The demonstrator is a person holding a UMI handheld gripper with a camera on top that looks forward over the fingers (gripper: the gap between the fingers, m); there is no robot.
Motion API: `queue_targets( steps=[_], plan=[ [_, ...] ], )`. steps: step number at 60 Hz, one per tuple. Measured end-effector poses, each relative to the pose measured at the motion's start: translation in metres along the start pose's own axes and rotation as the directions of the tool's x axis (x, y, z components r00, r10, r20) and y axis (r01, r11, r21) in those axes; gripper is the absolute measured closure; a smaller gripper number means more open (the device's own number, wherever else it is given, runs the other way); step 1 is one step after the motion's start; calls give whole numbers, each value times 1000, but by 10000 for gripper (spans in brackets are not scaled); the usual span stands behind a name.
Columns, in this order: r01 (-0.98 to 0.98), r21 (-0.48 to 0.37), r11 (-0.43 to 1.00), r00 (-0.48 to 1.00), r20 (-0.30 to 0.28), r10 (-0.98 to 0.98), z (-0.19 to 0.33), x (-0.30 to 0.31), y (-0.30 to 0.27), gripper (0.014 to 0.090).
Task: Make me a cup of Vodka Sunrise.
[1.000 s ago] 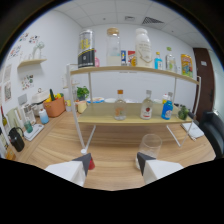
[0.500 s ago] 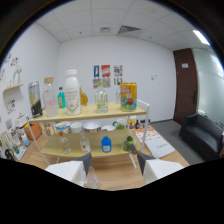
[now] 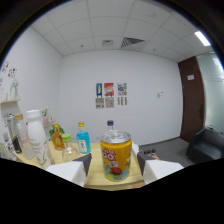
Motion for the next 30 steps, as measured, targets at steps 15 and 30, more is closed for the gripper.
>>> queue_targets(
  steps=[15, 30],
  plan=[
    [48, -15, 999, 998, 32, -47, 19, 3, -1, 511],
    [39, -13, 999, 999, 35, -39, 9, 5, -7, 532]
  ],
)
